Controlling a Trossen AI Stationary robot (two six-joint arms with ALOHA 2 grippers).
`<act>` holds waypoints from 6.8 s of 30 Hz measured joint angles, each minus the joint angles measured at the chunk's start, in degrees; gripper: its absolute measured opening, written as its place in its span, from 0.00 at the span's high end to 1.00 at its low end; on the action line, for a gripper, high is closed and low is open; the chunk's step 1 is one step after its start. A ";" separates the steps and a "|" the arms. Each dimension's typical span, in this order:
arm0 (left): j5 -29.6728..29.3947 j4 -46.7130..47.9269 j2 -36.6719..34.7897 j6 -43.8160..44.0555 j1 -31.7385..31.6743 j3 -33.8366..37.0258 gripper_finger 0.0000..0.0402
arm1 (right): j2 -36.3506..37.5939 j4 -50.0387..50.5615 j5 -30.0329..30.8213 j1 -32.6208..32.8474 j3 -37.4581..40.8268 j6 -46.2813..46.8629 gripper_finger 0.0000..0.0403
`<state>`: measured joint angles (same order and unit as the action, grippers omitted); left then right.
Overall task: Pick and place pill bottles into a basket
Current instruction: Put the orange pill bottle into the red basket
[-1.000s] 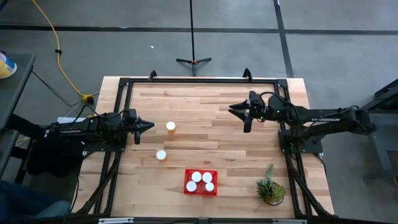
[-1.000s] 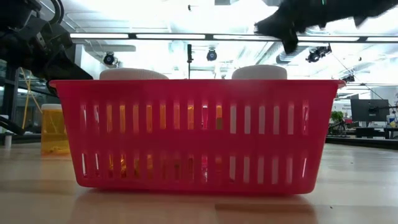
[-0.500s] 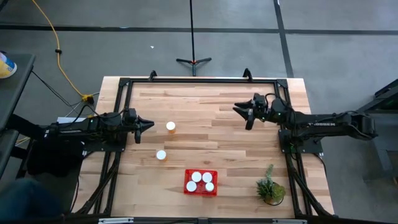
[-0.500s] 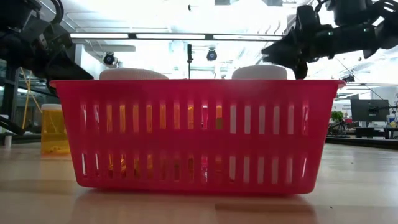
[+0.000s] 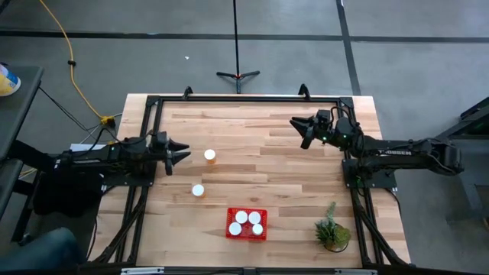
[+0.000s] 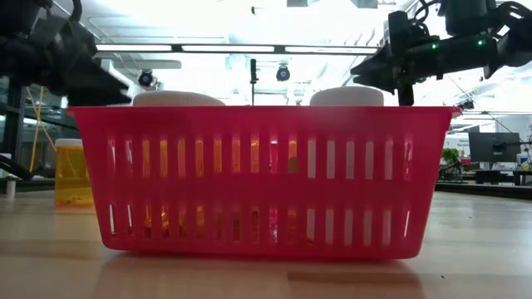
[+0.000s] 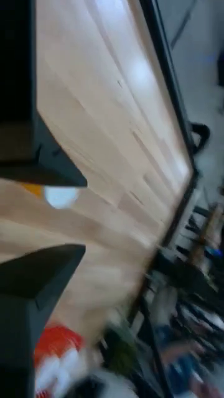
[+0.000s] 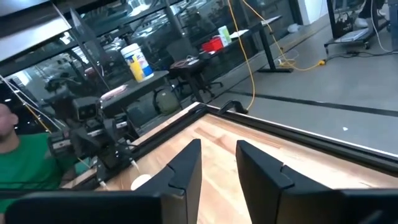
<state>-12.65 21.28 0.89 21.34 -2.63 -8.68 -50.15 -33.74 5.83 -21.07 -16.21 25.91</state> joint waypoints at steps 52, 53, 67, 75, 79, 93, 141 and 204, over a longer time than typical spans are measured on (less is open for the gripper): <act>2.76 8.90 70.30 -13.56 -1.01 -34.93 0.10 | -0.04 1.55 -6.03 -0.08 0.00 -1.46 0.79; 2.75 8.72 70.92 -13.57 -1.52 -34.93 0.11 | -0.04 1.55 -6.02 -0.08 0.00 -1.76 0.79; 9.25 8.53 73.70 -17.84 -9.78 -34.91 0.10 | -0.04 1.79 -6.04 -0.05 0.00 -1.94 0.79; 13.24 8.82 74.20 -20.21 -10.60 -34.91 0.10 | -0.04 1.79 -6.06 -0.05 0.00 -1.96 0.79; 13.28 8.57 75.69 -21.51 -10.49 -34.90 0.10 | -0.04 1.81 -6.06 -0.05 0.00 -1.96 0.79; 12.23 6.96 81.50 -23.02 -10.49 -34.87 0.10 | -0.04 2.78 -6.06 -0.05 0.00 -1.96 0.79; 12.05 5.44 82.23 -25.83 -10.49 -34.87 0.40 | -0.04 3.06 -6.04 -0.05 0.00 -2.84 0.79; 13.38 16.52 82.23 -25.15 -10.47 -52.04 0.45 | -0.04 3.04 -2.22 -0.08 0.00 -4.43 0.79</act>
<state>0.73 37.80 83.11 -3.81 -13.10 -60.72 -50.19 -30.70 3.61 -21.15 -16.21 21.47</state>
